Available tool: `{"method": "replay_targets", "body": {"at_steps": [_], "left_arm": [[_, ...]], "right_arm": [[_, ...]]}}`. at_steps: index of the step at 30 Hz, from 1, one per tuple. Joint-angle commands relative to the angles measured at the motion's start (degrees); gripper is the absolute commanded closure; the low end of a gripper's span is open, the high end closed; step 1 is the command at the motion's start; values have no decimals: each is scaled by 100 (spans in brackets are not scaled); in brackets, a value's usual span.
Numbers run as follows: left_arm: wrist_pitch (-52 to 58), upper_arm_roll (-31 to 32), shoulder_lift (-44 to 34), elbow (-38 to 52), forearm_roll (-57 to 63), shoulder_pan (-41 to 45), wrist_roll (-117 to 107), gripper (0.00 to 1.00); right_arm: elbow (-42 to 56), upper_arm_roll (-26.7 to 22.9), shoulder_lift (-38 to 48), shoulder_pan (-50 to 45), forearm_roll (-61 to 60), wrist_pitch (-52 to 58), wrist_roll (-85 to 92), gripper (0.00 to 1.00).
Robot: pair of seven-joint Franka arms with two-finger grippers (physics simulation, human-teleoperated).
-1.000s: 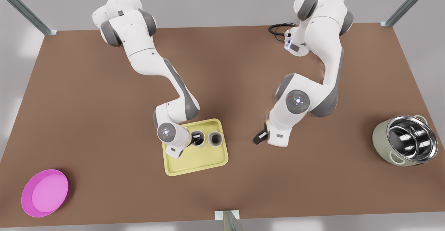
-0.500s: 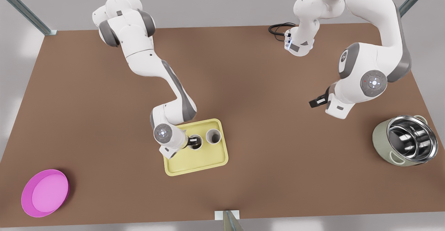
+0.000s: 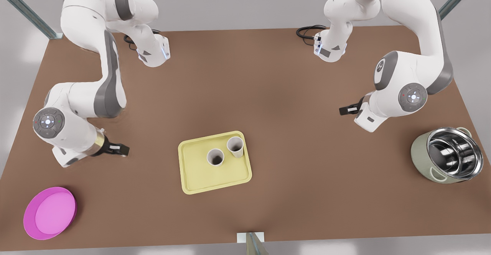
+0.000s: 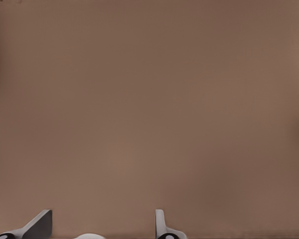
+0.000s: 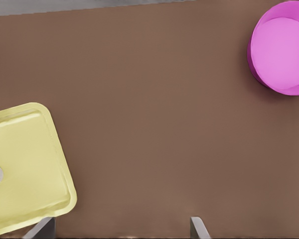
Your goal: Use both arms to respectively pick up the white IKEA cups from the middle-left and middle-right positions, then place the white IKEA cups onto the middle-middle tray, ensuring that the cups remain upright and do not tip over
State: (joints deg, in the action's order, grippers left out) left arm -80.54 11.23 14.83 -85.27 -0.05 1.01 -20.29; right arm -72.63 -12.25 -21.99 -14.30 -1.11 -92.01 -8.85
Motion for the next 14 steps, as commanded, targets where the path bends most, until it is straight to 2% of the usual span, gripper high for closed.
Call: {"method": "replay_targets", "body": {"at_steps": [1,4,6,14], "left_arm": [[12,2,-6,2,-22,-4,948,0],[39,2,11,2,-22,-13,957,0],[39,2,11,2,-22,-13,957,0],[39,2,11,2,-13,-30,992,0]], "right_arm": [[-234,179,572,155,427,1027,991,0],[-910,197,1592,357,567,1036,964,0],[-1262,206,1891,437,576,1001,973,0],[-1359,206,1909,446,568,1009,991,0]]}}
